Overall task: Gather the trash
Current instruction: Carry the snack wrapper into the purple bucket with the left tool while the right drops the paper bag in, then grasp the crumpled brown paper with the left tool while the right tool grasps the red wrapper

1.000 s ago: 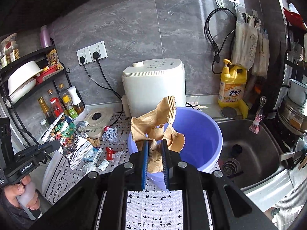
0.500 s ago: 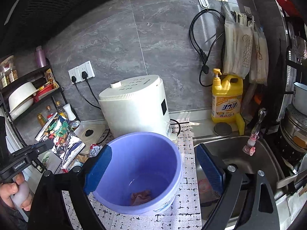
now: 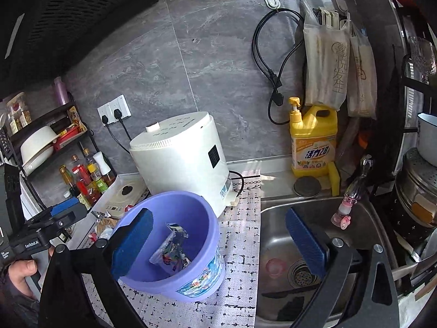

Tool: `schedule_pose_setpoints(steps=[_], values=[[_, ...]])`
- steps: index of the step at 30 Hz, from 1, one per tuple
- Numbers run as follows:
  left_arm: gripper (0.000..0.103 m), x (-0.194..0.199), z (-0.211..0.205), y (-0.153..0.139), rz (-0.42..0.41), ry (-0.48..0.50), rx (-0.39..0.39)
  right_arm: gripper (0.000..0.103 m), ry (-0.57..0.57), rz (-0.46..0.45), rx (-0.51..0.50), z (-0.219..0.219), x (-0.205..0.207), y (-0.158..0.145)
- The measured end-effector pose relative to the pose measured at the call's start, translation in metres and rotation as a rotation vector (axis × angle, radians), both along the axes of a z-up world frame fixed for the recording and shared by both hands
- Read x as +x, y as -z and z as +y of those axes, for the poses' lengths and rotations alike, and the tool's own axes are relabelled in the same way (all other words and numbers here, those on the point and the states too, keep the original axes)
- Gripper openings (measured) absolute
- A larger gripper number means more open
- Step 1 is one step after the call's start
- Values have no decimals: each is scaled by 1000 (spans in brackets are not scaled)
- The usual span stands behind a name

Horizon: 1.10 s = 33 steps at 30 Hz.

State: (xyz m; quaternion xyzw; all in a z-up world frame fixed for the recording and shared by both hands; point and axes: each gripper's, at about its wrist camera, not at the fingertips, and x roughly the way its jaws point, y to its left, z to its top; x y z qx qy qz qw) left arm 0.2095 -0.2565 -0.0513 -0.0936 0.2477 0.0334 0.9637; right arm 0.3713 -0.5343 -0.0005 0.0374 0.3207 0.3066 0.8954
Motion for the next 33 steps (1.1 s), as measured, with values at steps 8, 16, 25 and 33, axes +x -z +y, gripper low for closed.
schedule_pose_setpoints(steps=[8, 16, 25, 33], values=[[97, -45, 55, 8, 36, -176, 19, 95, -114, 22, 30, 49, -11, 5], [97, -82, 129, 31, 70, -273, -15, 95, -220, 19, 23, 125, -40, 13], [97, -89, 209, 48, 71, -252, -81, 94, -233, 2, -16, 208, -60, 10], [85, -62, 264, 71, 114, -158, -157, 71, -235, 22, -105, 270, -73, 21]])
